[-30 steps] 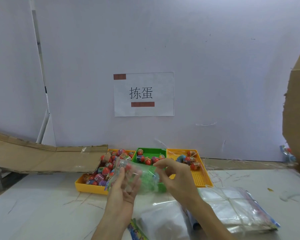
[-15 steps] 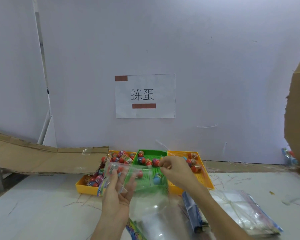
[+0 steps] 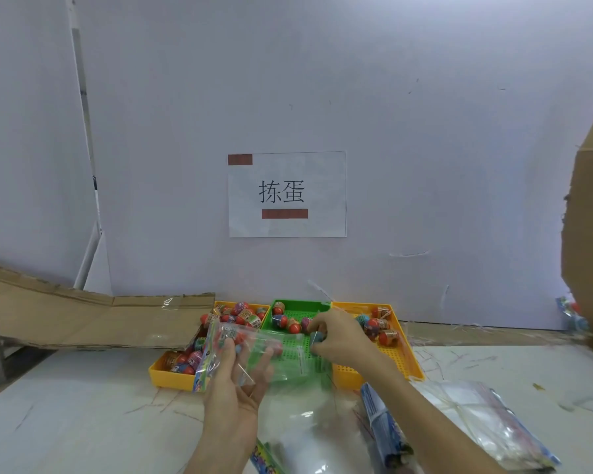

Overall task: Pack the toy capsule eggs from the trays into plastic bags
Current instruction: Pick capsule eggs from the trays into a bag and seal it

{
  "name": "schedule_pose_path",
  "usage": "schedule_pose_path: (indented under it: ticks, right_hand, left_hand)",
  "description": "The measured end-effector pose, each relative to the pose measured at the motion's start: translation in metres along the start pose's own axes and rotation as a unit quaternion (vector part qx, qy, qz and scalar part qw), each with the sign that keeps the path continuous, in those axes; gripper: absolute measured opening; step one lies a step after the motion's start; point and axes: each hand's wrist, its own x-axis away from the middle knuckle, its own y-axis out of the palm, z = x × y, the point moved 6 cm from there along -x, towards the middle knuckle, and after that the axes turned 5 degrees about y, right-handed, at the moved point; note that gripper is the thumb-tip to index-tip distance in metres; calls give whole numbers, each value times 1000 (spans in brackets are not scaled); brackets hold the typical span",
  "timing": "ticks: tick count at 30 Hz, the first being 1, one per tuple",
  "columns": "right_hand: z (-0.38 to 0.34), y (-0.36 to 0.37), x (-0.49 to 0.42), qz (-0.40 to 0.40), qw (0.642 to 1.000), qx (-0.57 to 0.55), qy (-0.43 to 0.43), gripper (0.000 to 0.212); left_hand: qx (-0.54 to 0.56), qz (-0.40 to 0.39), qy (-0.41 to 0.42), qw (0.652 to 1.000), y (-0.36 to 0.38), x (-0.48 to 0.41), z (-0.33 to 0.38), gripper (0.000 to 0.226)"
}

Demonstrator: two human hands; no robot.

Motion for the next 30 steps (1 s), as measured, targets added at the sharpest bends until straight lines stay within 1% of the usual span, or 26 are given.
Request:
schedule_pose_path:
  ticks: [2,3,4,5,7,9,12,14,19,23,26,30]
  right_hand:
    - [6,-18,11,92,990,-102,8,26]
    - [10,-25,18,125,979,-161,11,23]
    - [12,-29,27,141,966,-217,10,23]
    - [13,-32,35,143,953,-268,4,25]
    - [11,-32,51,119,926,-356,-25,27]
    - [3,-32,65,90,910,-399,-65,24]
    - [-13,-31,77,73,913,-387,-109,23]
    - [-22,-29,80,74,920,-363,-126,24]
    - [-28,-22,85,149,931,-313,-113,28]
    - [-32,-13,83,119,934,-316,-114,24]
    - [-32,-9,83,123,943,-287,-117,27]
    - [-32,-9,86,158,947,-255,-115,23]
  left_hand:
    - [0,0,5,1000,0,0,1,36]
    - [-2,1,9,1000,0,0,2,39]
    - [-4,1,14,1000,0,0,2,40]
    - [-3,0,18,1000,0,0,3,40]
    - [-2,0,23,1000,1,1,4,36]
    - [-5,-4,26,1000,2,2,4,30]
    - [-5,-10,23,1000,4,5,5,26]
    - [1,-12,21,1000,5,4,5,34]
    - [-5,-5,25,1000,2,1,2,49]
    - [-30,-12,32,999,3,0,0,60]
    - [-35,-11,36,999,1,0,0,59]
    - [-55,-17,18,998,2,2,-4,53]
